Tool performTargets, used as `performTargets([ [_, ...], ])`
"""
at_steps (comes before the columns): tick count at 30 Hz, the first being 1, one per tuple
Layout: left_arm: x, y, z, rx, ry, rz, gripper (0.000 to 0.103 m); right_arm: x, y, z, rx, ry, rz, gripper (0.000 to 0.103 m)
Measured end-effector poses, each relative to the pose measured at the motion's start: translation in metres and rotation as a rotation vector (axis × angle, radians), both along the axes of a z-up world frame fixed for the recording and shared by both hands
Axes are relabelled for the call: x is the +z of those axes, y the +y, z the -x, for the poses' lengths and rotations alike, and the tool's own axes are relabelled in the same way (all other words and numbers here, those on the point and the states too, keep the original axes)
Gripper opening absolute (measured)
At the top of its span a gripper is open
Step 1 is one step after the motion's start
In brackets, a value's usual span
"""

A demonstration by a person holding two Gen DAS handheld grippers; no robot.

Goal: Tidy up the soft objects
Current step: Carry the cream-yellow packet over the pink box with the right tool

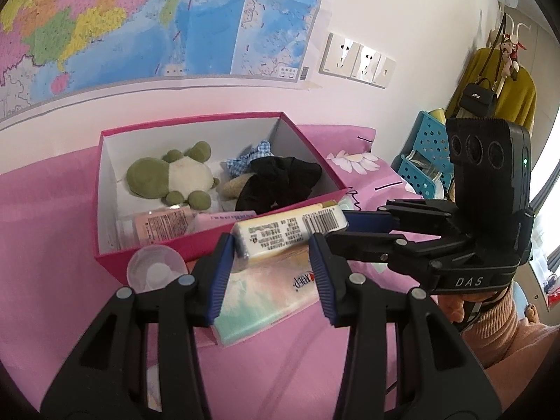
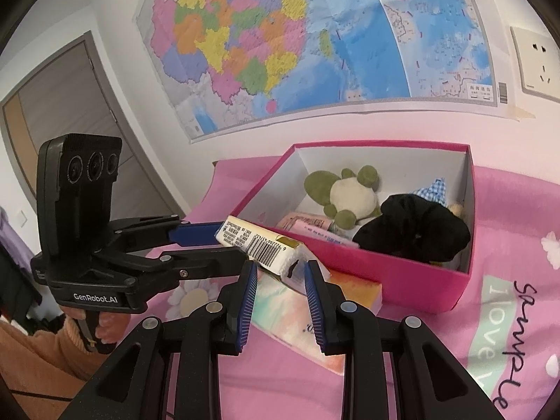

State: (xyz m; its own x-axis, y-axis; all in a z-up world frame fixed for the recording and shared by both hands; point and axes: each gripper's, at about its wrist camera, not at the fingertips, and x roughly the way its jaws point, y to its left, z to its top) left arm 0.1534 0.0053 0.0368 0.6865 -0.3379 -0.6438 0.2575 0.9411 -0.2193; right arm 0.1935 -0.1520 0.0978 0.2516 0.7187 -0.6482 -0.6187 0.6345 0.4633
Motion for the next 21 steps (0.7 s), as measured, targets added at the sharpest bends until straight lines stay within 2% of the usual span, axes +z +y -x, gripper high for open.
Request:
performTargets([
  [21,0.006,0.004,-0.032,0.008,0.002,-0.017,0.046,-0.002,0.004,-0.03,-0.024,-0.003,-0.013,0.028],
])
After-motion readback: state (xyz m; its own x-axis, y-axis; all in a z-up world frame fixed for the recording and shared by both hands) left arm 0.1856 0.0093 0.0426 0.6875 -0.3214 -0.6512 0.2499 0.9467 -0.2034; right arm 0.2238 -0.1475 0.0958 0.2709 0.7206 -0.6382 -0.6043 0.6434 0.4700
